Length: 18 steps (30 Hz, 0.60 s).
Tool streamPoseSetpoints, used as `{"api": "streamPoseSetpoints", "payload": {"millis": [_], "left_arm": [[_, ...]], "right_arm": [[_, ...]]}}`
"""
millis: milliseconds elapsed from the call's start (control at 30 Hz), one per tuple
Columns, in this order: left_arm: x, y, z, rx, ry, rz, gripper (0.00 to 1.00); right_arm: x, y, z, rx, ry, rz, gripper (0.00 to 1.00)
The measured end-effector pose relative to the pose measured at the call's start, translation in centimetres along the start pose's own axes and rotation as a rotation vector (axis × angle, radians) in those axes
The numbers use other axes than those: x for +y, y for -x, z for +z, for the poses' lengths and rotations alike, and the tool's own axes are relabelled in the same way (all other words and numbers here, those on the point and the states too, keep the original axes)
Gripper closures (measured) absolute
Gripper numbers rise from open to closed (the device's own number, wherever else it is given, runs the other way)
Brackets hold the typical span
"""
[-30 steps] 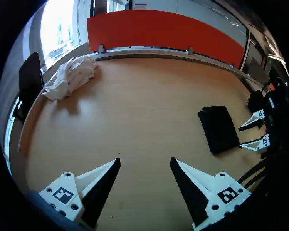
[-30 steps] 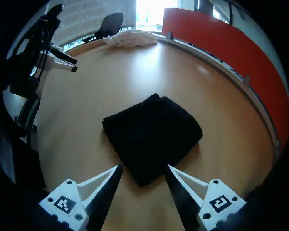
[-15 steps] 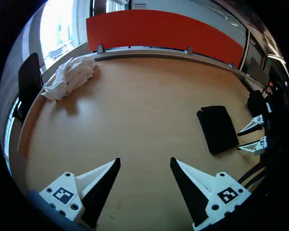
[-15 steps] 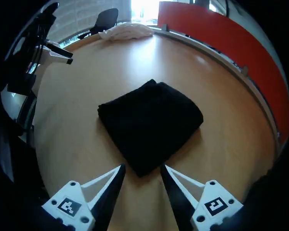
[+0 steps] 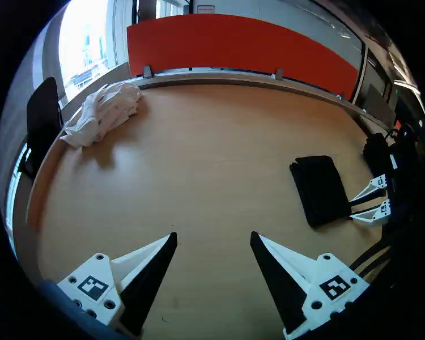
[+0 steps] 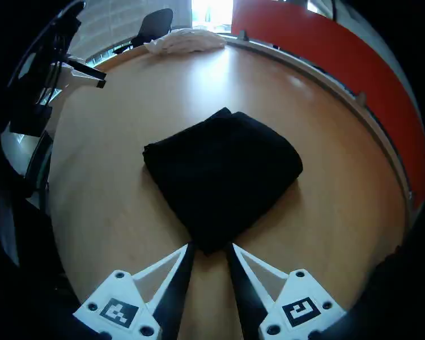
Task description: Fold towel
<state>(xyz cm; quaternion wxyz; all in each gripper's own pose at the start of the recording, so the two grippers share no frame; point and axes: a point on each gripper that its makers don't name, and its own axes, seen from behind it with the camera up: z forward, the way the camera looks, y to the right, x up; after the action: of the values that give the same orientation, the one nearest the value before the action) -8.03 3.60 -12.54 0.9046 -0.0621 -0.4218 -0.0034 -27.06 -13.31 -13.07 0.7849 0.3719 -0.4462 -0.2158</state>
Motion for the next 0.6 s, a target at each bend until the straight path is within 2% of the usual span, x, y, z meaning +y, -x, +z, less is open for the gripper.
{"api": "streamPoseSetpoints", "payload": {"millis": [333, 600], "left_arm": [[-0.24, -0.18, 0.10, 0.001, -0.001, 0.001, 0.04], [-0.26, 0.15, 0.20, -0.004, -0.002, -0.002, 0.04]], "right_arm": [[0.01, 0.05, 0.20, 0.001, 0.002, 0.014, 0.68], [0.08, 0.20, 0.17, 0.002, 0.004, 0.025, 0.87]]}}
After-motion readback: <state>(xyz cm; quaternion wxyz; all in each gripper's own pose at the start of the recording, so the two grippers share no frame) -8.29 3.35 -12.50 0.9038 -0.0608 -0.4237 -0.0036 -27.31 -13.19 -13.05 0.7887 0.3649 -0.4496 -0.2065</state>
